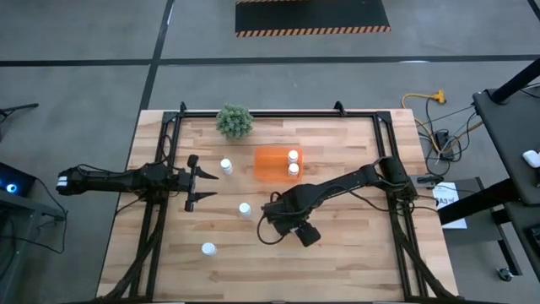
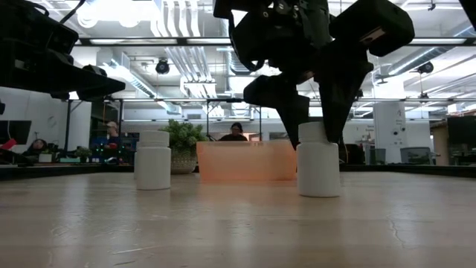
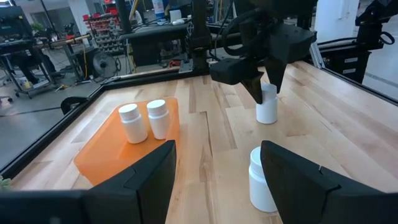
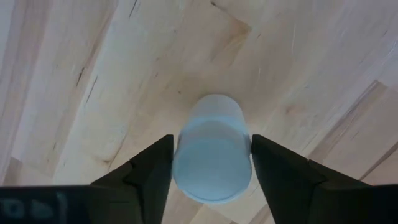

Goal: Pick and place pill bottles into a basket
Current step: Put the white pill bottle into the orange bin

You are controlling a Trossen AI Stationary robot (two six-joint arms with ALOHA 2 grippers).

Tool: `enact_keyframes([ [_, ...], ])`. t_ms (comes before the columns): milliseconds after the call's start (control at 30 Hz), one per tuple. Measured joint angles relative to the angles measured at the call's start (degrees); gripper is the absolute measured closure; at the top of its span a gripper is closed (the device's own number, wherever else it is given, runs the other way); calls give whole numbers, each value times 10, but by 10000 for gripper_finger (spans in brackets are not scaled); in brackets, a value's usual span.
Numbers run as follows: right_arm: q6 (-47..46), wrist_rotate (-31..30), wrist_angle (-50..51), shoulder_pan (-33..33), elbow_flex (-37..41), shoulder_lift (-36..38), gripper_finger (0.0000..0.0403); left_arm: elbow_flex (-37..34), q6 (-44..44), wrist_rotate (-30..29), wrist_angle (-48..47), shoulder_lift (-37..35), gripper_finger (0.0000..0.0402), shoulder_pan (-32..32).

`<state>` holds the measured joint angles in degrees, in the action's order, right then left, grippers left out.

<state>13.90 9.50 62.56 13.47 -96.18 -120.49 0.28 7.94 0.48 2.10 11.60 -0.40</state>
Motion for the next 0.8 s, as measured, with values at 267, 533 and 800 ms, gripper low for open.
enact_keyframes([
  [267,12,0,2,0,-2,4,256,0,0,0,0,0,185,0],
  [533,13,-3,19,-14,-2,49,256,0,0,0,0,0,185,0],
  [800,-1,-13,31,-58,-2,109,255,0,0,0,0,0,185,0],
])
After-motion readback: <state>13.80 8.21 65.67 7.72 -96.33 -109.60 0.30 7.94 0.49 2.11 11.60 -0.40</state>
